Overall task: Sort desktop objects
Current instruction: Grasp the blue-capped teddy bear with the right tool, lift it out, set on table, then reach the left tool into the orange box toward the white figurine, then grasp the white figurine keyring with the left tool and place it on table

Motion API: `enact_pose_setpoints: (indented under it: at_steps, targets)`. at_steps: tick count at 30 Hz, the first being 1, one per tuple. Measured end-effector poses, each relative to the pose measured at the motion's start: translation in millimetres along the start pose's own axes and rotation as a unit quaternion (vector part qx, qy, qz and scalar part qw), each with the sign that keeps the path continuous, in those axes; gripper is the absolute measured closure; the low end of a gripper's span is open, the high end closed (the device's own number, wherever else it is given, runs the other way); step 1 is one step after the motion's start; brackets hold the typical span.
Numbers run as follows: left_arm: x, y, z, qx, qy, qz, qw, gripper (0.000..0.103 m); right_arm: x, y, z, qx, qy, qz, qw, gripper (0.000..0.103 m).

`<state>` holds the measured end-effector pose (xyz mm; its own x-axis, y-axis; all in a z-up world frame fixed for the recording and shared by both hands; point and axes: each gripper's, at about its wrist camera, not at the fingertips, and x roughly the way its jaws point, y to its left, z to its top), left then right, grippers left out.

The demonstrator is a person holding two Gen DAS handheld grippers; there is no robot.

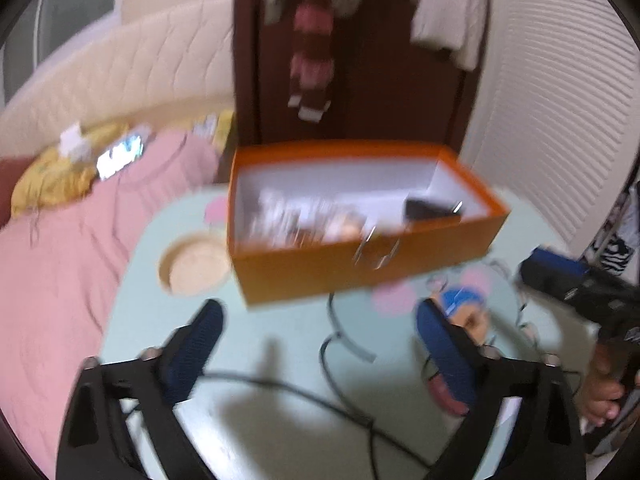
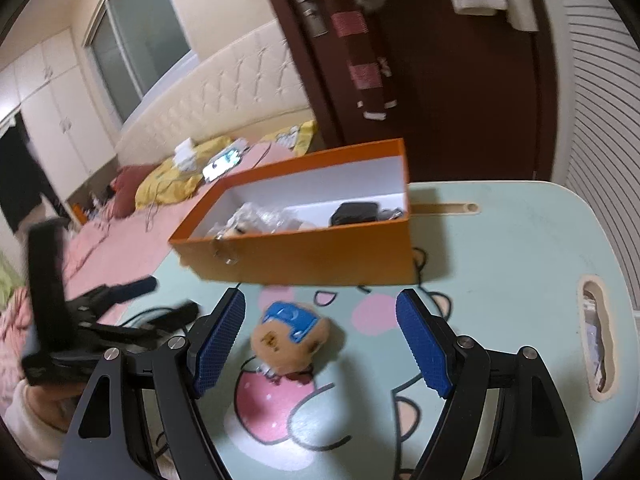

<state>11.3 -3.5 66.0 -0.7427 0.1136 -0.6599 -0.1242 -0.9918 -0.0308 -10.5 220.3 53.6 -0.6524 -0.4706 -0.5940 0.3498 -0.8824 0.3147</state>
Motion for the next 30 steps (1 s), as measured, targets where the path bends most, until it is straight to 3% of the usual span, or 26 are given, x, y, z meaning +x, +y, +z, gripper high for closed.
enact_pose_setpoints:
  at_steps: [4,9,12,20,26,30]
  targets:
    - [9.1,-10.3,14.0,0.035,-0.005,0.004,0.9994,0.028,-4.7,-7.8,-0.9,0.006,-0.003,0.004,1.000,0.025]
    - [24.7,-14.4,27.0,0.019,-0.001,-0.024,0.9995,0.035,-5.8,-13.3,-3.1,0.015,0.003,0.010,1.000,0.025]
    - [31.4,-13.2,36.9,0.007,0.020,-0.045,0.9988,0.049,-7.0,-16.8,-3.2,0.022,0.003,0.013,1.000,0.025]
    - [49.4,-10.2,63.3,-0.023,0.075,-0.100,0.9918,0.046,-7.1,-24.8,-3.5,0.039,0.008,0.021,0.999,0.025]
    - [72.7,-8.7,97.9,-0.001,0.210,-0.073,0.9749,0.046,-7.2,-25.5,-3.8,0.043,0.010,0.026,0.999,0.025]
    - [98.1,-13.5,100.6,0.011,0.294,-0.081,0.9522,0.047,-7.5,-24.4,-4.4,0.044,0.011,0.031,0.998,0.025]
